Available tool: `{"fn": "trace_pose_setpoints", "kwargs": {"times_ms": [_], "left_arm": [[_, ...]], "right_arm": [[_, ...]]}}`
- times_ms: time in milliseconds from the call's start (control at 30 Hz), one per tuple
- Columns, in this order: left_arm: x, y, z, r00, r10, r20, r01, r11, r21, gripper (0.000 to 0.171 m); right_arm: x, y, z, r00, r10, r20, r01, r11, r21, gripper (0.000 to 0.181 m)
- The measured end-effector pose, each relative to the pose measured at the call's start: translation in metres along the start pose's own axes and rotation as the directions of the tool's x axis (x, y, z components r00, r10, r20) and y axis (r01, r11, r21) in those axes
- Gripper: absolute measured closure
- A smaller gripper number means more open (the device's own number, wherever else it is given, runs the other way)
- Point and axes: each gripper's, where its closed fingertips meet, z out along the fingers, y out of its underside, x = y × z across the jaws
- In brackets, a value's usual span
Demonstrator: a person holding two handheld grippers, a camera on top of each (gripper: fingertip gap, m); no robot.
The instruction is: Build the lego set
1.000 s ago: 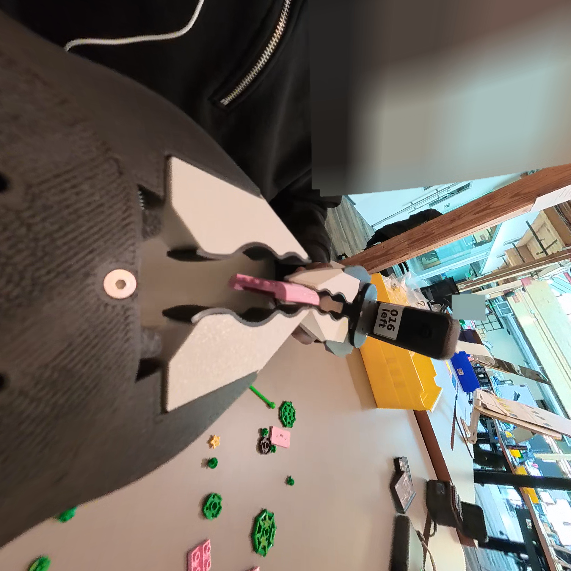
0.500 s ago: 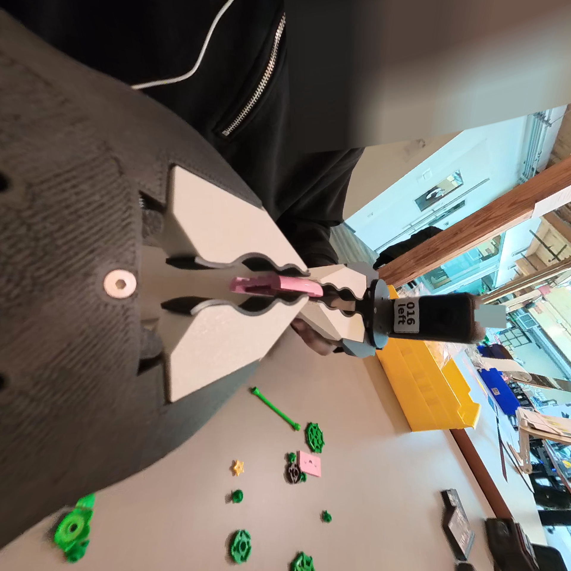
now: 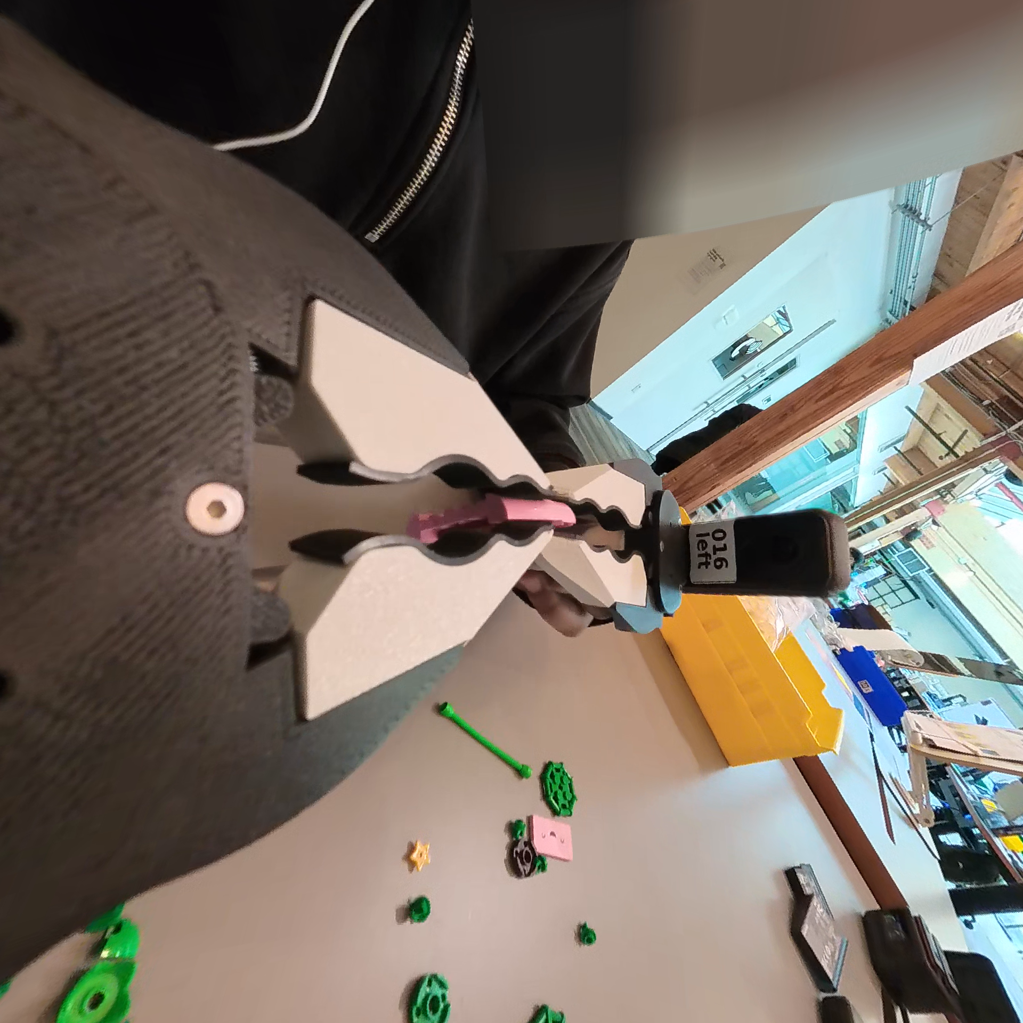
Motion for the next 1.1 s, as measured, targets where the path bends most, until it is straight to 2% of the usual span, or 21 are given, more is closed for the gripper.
{"fn": "trace_pose_setpoints", "kwargs": {"times_ms": [200, 600, 733, 900, 1033, 1100], "left_arm": [[-0.002, 0.002, 0.001, 0.998, 0.042, 0.036, -0.042, 0.999, -0.019, 0.167], [-0.012, 0.000, -0.002, 0.959, 0.207, 0.194, -0.200, 0.978, -0.058, 0.166], [-0.012, 0.002, -0.002, 0.955, 0.224, 0.193, -0.213, 0.974, -0.074, 0.166], [-0.011, 0.004, -0.002, 0.959, 0.223, 0.173, -0.212, 0.974, -0.078, 0.166], [-0.009, 0.000, -0.003, 0.977, 0.167, 0.135, -0.163, 0.986, -0.039, 0.166], [-0.012, -0.003, -0.003, 0.986, 0.104, 0.129, -0.104, 0.995, -0.011, 0.166]], "right_arm": [[0.002, -0.004, -0.002, 1.000, 0.013, 0.001, -0.013, 1.000, 0.025, 0.175], [0.012, -0.008, -0.001, 0.994, 0.101, -0.042, -0.097, 0.991, 0.092, 0.175], [0.013, -0.005, -0.001, 0.980, 0.197, 0.004, -0.196, 0.976, 0.089, 0.176], [0.012, -0.003, -0.001, 0.954, 0.293, 0.068, -0.298, 0.951, 0.082, 0.176], [0.011, -0.007, -0.001, 0.961, 0.267, 0.070, -0.273, 0.957, 0.101, 0.176], [0.013, -0.010, -0.002, 0.978, 0.207, 0.025, -0.208, 0.971, 0.120, 0.175]]}}
